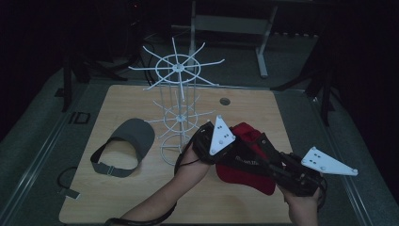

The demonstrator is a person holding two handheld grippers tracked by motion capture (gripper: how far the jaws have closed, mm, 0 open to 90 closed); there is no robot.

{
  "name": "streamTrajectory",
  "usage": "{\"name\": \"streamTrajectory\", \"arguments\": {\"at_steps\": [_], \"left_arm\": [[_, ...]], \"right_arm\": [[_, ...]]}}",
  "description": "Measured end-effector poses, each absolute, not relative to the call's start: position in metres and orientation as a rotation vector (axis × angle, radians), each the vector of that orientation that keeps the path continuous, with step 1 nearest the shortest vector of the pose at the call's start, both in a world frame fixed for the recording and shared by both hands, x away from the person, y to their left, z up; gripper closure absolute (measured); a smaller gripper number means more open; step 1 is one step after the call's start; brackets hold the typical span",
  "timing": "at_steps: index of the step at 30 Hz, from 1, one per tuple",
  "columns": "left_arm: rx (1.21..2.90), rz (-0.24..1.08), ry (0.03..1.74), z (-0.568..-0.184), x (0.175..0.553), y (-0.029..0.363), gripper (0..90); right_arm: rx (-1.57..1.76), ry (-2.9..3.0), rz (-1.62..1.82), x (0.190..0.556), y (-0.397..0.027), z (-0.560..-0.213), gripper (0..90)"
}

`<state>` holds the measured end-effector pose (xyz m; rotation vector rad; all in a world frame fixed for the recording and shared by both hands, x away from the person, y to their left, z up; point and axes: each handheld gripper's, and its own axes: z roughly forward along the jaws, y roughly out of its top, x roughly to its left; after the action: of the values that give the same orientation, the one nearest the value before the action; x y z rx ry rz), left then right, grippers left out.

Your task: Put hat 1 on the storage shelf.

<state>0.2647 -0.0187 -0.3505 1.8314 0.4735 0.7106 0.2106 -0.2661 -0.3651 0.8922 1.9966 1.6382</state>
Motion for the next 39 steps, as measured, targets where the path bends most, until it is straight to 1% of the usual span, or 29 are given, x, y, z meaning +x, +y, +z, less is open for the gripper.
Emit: {"name": "streamTrajectory", "arguments": {"at_steps": [2, 4, 7, 11, 14, 16, 18, 19, 21, 22, 24, 27, 32, 33, 35, 37, 38, 39], "left_arm": [[1.822, 0.736, 0.471, -0.350, 0.264, -0.018, 88.5], [1.814, 0.730, 0.477, -0.350, 0.264, -0.017, 88.4], [1.813, 0.741, 0.454, -0.351, 0.263, -0.016, 88.4], [1.800, 0.748, 0.402, -0.354, 0.260, -0.016, 88.4], [1.812, 0.729, 0.376, -0.355, 0.260, -0.013, 88.3], [1.822, 0.712, 0.349, -0.356, 0.262, -0.009, 88.3], [1.827, 0.644, 0.301, -0.356, 0.265, -0.003, 88.3], [1.832, 0.638, 0.284, -0.357, 0.266, 0.000, 88.2], [1.834, 0.552, 0.204, -0.359, 0.270, 0.007, 88.2], [1.833, 0.543, 0.174, -0.360, 0.270, 0.010, 88.2], [1.827, 0.462, 0.115, -0.362, 0.271, 0.014, 88.2], [1.829, 0.419, 0.044, -0.363, 0.269, 0.017, 88.2], [1.841, 0.386, -0.019, -0.363, 0.265, 0.016, 88.2], [1.841, 0.396, -0.022, -0.364, 0.264, 0.015, 88.2], [1.843, 0.390, -0.014, -0.364, 0.265, 0.015, 88.1], [1.843, 0.387, -0.004, -0.364, 0.266, 0.015, 88.1], [1.840, 0.384, 0.000, -0.364, 0.266, 0.016, 88.1], [1.839, 0.384, 0.005, -0.365, 0.267, 0.016, 88.1]], "right_arm": [[0.898, 1.994, 1.640, 0.207, -0.269, -0.365, 52.1], [0.897, 1.999, 1.630, 0.202, -0.272, -0.365, 46.9], [0.880, 1.985, 1.660, 0.192, -0.280, -0.361, 47.3], [0.860, 1.930, 1.698, 0.183, -0.295, -0.351, 53.4], [0.885, 1.924, 1.660, 0.189, -0.302, -0.349, 57.0], [0.883, 1.948, 1.635, 0.196, -0.302, -0.350, 57.6], [0.881, 1.980, 1.625, 0.204, -0.298, -0.351, 56.9], [0.871, 2.006, 1.626, 0.209, -0.295, -0.352, 56.9], [0.838, 2.054, 1.601, 0.216, -0.288, -0.353, 56.8], [0.815, 2.083, 1.604, 0.219, -0.285, -0.353, 56.7], [0.760, 2.148, 1.623, 0.225, -0.279, -0.351, 56.2], [0.670, 2.240, 1.617, 0.228, -0.268, -0.350, 53.0], [0.554, 2.358, 1.626, 0.232, -0.255, -0.351, 52.2], [0.548, 2.363, 1.621, 0.232, -0.254, -0.351, 53.6], [0.564, 2.368, 1.615, 0.233, -0.253, -0.352, 62.7], [0.567, 2.371, 1.606, 0.233, -0.253, -0.352, 76.5], [0.578, 2.362, 1.611, 0.232, -0.254, -0.351, 80.8], [0.585, 2.349, 1.614, 0.232, -0.255, -0.351, 82.9]]}}
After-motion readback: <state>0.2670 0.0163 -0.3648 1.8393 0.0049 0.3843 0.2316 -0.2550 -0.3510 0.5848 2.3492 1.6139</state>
